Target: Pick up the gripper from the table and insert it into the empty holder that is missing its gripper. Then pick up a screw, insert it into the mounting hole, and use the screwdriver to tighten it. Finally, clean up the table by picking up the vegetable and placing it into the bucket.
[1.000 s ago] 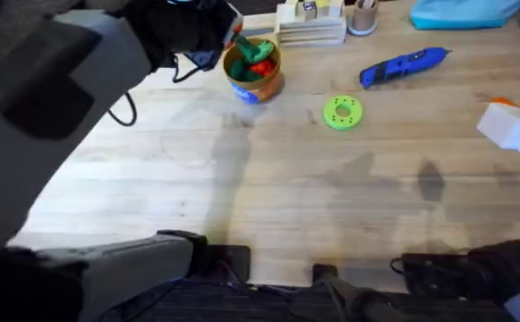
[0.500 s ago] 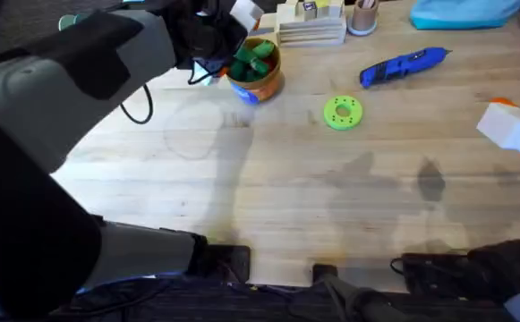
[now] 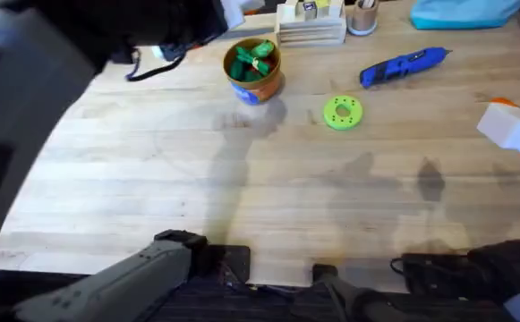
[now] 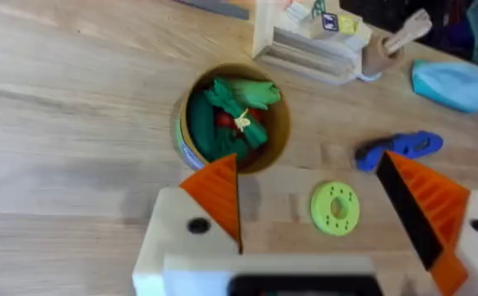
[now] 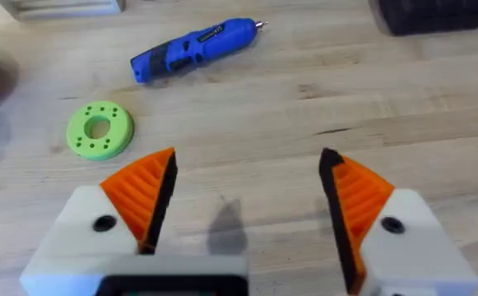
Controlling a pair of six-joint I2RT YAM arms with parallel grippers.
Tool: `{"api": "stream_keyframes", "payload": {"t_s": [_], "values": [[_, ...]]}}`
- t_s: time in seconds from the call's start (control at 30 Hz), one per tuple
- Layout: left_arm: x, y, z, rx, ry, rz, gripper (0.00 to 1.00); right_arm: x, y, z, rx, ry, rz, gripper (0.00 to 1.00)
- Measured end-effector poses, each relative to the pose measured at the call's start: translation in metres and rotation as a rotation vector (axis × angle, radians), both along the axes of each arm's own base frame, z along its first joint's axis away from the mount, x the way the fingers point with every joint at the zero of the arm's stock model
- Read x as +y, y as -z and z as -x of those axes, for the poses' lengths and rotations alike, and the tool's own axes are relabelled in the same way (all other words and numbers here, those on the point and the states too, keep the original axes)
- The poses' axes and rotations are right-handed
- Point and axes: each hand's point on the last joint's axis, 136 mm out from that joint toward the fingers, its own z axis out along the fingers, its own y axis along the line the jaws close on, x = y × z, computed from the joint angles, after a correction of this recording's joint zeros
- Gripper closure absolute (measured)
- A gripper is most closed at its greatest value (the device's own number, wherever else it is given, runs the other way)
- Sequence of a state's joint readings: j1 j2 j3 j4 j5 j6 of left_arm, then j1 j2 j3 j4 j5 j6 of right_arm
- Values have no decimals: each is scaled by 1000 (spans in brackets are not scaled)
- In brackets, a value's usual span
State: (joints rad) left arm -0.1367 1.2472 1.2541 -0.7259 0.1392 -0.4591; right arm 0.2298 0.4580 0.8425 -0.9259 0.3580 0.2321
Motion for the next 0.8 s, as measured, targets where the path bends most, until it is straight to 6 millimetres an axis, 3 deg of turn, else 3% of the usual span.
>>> {"api": "stream_keyframes", "payload": {"t_s": [0.1, 0.3, 0.57, 0.8], "values": [[-3, -16, 31, -36, 110, -96, 6, 0, 0, 0, 0, 0, 0, 10], [-2, -20, 72, -53, 267, -245, 6, 0, 0, 0, 0, 0, 0, 11], [5, 6, 108, 70, 431, -377, 6, 0, 0, 0, 0, 0, 0, 10], [6, 12, 116, 83, 513, -440, 6, 0, 0, 0, 0, 0, 0, 10]]}}
